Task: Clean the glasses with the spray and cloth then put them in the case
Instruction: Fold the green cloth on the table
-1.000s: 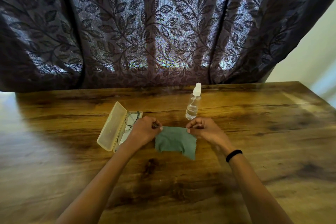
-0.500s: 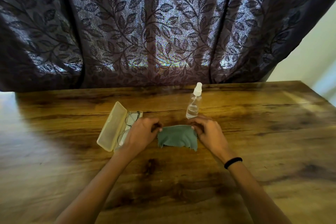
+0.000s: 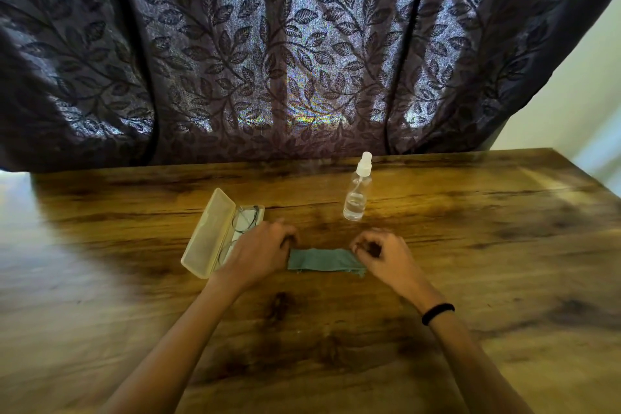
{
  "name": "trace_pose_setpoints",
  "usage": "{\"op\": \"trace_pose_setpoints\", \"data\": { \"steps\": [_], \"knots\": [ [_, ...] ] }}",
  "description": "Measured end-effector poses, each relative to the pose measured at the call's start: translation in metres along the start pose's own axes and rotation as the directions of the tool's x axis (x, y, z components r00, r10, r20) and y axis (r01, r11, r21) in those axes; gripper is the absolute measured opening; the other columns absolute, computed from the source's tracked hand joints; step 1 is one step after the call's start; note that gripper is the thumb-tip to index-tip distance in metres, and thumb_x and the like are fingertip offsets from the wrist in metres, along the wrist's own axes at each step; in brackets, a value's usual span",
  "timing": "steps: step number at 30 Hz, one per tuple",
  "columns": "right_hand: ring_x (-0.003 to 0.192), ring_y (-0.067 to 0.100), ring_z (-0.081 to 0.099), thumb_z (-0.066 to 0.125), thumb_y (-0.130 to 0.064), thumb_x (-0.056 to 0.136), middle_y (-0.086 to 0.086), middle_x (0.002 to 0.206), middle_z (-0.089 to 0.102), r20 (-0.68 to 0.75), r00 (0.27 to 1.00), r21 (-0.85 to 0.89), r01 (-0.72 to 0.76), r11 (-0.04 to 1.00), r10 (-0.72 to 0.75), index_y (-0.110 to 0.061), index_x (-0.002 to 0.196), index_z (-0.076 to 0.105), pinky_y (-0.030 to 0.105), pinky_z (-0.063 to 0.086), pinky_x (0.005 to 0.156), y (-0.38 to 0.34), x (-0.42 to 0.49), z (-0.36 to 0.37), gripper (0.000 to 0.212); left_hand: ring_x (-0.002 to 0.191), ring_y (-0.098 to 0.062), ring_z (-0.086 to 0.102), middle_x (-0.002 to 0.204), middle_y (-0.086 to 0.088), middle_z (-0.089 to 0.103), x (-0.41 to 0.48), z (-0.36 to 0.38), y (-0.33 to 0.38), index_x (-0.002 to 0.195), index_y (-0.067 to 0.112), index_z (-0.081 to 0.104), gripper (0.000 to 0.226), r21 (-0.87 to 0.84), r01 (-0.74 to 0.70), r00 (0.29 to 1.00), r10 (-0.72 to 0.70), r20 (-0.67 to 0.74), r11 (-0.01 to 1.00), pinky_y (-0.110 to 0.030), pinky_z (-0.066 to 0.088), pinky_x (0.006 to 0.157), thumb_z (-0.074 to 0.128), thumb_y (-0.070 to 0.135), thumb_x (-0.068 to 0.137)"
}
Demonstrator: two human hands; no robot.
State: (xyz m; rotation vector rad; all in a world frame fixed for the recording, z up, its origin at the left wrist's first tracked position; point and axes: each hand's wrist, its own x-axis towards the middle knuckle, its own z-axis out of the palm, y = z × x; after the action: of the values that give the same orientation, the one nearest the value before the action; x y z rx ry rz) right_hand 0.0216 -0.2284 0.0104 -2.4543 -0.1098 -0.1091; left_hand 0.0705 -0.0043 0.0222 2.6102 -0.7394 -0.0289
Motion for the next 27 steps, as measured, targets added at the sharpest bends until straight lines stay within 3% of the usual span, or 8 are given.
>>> {"op": "trace_pose_setpoints", "data": {
  "steps": [3, 6, 9, 12, 16, 19, 24, 27],
  "knots": [
    [0.1, 0.017, 0.053, 0.058, -0.018, 0.087, -0.005, 0.093, 0.055, -0.047, 0.997, -0.1, -0.059, 0.993, 0.054, -0.016, 0.101, 0.065, 0.013, 0.037, 0.07, 0.0, 0.003, 0.002, 0.015, 0.095, -0.015, 0.057, 0.111, -0.001, 0.06, 0.007, 0.003, 0.004, 0.109, 0.017, 0.057, 0.019, -0.023, 0.023, 1.0, -0.023, -0.004, 0.999, -0.028, 0.048, 0.077, 0.051, 0.022, 0.091],
    [0.11, 0.019, 0.045, 0.062, -0.023, 0.085, -0.001, 0.099, 0.054, 0.018, 0.993, -0.192, -0.107, 0.975, 0.113, -0.017, 0.101, 0.064, 0.025, 0.036, 0.081, 0.004, 0.005, 0.004, 0.018, 0.099, -0.015, 0.053, 0.112, 0.001, 0.055, 0.01, 0.009, 0.002, 0.108, 0.019, 0.057, 0.026, -0.008, 0.037, 0.991, -0.035, 0.13, 0.999, -0.023, 0.04, 0.076, 0.059, 0.031, 0.085],
    [0.099, 0.017, 0.045, 0.068, -0.02, 0.079, -0.006, 0.088, 0.049, 0.059, 0.992, -0.135, -0.106, 0.985, 0.115, -0.021, 0.084, 0.062, 0.025, 0.034, 0.079, 0.005, 0.004, 0.002, 0.009, 0.096, -0.012, 0.05, 0.106, 0.006, 0.049, 0.01, 0.014, -0.003, 0.099, 0.02, 0.059, 0.023, -0.038, 0.082, 0.984, -0.075, 0.161, 0.996, -0.02, 0.037, 0.073, 0.066, 0.031, 0.08],
    [0.094, 0.015, 0.05, 0.068, -0.013, 0.076, -0.007, 0.085, 0.055, 0.092, 0.984, 0.002, -0.15, 0.989, 0.15, -0.027, 0.071, 0.056, 0.029, 0.042, 0.081, 0.004, 0.003, -0.001, 0.02, 0.09, -0.01, 0.052, 0.096, 0.009, 0.05, 0.009, 0.013, -0.005, 0.085, 0.024, 0.058, 0.013, -0.112, 0.088, 0.985, -0.07, 0.156, 0.99, -0.016, 0.035, 0.068, 0.068, 0.027, 0.078],
    [0.073, 0.01, 0.057, 0.063, -0.006, 0.08, -0.003, 0.077, 0.06, 0.097, 0.978, 0.292, -0.203, 0.935, 0.182, -0.024, 0.074, 0.056, 0.016, 0.044, 0.061, 0.0, 0.003, -0.005, 0.019, 0.08, -0.005, 0.054, 0.089, 0.009, 0.059, 0.01, 0.008, -0.002, 0.085, 0.024, 0.059, 0.009, -0.232, 0.113, 0.986, -0.08, 0.15, 0.966, -0.012, 0.037, 0.062, 0.066, 0.022, 0.081],
    [0.067, 0.012, 0.056, 0.059, -0.003, 0.083, 0.0, 0.07, 0.059, 0.078, 0.976, 0.425, -0.216, 0.879, 0.202, -0.016, 0.084, 0.058, 0.012, 0.044, 0.054, -0.002, 0.004, -0.005, 0.012, 0.081, -0.006, 0.056, 0.089, 0.007, 0.06, 0.01, 0.005, 0.003, 0.091, 0.02, 0.059, 0.009, -0.342, 0.148, 0.982, -0.098, 0.159, 0.928, -0.013, 0.039, 0.065, 0.064, 0.022, 0.083],
    [0.07, 0.009, 0.057, 0.066, -0.004, 0.08, 0.0, 0.076, 0.06, 0.059, 0.971, 0.357, -0.239, 0.903, 0.234, -0.019, 0.088, 0.058, 0.012, 0.042, 0.055, 0.0, 0.003, 0.0, 0.019, 0.09, -0.012, 0.055, 0.095, 0.004, 0.059, 0.009, 0.005, 0.004, 0.093, 0.019, 0.055, 0.013, -0.344, 0.203, 0.97, -0.139, 0.202, 0.917, -0.023, 0.041, 0.075, 0.063, 0.022, 0.084],
    [0.067, 0.003, 0.052, 0.069, -0.004, 0.077, -0.004, 0.075, 0.056, 0.014, 0.969, 0.268, -0.243, 0.932, 0.248, -0.019, 0.089, 0.059, 0.009, 0.039, 0.053, 0.001, 0.005, 0.0, 0.021, 0.083, -0.011, 0.054, 0.089, 0.005, 0.057, 0.008, 0.008, 0.004, 0.092, 0.021, 0.054, 0.015, -0.25, 0.215, 0.969, -0.175, 0.171, 0.944, -0.022, 0.041, 0.069, 0.065, 0.026, 0.082]
  ]
}}
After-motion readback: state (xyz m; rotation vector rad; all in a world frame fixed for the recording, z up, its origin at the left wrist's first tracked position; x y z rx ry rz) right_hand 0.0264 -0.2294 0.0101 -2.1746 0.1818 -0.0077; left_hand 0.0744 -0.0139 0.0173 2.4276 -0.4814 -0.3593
